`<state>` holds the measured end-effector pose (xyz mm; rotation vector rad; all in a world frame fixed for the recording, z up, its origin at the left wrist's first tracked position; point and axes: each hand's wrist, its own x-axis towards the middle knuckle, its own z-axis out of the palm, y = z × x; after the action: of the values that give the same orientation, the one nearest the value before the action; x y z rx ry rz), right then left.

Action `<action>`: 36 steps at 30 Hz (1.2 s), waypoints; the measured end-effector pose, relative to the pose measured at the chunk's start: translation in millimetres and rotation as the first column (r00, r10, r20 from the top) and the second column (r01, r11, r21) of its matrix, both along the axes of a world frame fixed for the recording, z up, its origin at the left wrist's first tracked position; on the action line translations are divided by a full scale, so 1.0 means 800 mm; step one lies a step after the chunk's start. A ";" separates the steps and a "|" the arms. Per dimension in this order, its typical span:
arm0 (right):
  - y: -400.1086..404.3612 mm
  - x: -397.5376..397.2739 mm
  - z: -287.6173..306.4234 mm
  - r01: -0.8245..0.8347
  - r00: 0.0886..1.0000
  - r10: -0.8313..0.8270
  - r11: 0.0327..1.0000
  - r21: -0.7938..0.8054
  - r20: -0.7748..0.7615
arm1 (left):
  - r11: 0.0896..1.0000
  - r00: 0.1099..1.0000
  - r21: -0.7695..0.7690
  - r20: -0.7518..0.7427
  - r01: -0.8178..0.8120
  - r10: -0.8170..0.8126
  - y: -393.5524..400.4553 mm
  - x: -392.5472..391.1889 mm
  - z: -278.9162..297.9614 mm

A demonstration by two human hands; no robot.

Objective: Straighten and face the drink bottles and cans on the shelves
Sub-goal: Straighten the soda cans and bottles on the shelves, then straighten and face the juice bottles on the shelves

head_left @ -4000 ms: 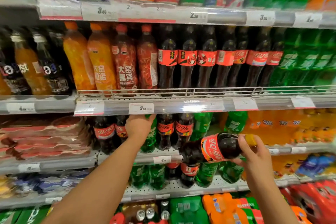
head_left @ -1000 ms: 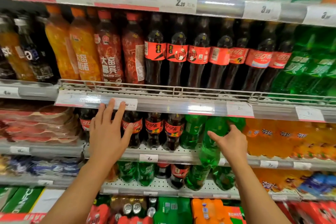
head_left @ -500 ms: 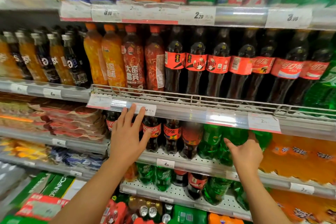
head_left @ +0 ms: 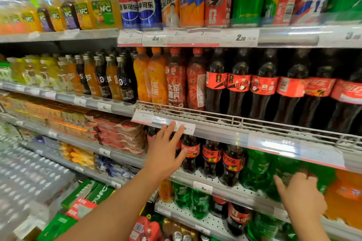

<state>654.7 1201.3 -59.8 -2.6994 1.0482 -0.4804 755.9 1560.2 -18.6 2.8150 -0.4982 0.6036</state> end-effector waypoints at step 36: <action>0.489 0.132 0.160 -0.481 0.869 0.493 0.833 -0.275 -0.025 | 0.996 0.993 -0.043 -0.090 -0.078 0.074 0.554 0.191 0.053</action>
<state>760.0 1592.3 68.2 -3.0227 0.2552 -0.6192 909.1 2003.7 24.0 2.8122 -0.3577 0.4961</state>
